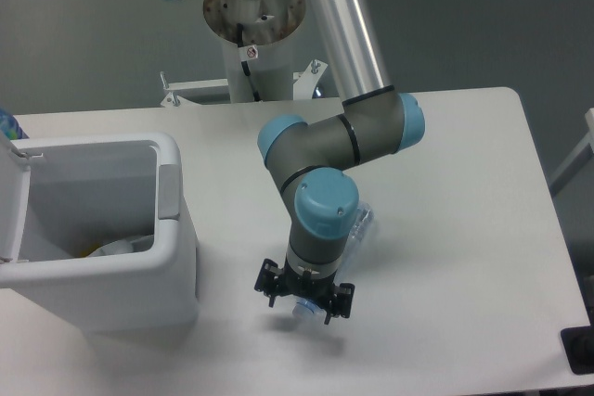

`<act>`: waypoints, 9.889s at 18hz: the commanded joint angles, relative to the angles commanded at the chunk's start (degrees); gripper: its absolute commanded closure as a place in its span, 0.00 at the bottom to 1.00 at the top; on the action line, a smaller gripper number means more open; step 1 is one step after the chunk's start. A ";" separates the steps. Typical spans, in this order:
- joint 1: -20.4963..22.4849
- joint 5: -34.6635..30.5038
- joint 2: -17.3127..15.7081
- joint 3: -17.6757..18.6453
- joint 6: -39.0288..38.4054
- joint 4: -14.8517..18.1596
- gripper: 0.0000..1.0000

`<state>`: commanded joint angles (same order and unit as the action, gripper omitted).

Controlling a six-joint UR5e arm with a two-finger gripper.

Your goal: Place the trash in the trash can

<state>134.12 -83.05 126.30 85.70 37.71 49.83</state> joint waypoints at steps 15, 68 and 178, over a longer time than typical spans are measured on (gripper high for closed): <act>-1.67 -5.63 1.49 2.28 0.00 -5.89 0.00; -2.37 -8.01 -0.52 2.72 0.18 -5.71 0.67; -18.56 5.53 -21.71 -2.64 -29.37 -14.59 0.00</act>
<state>115.57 -77.52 104.59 83.06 8.34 35.24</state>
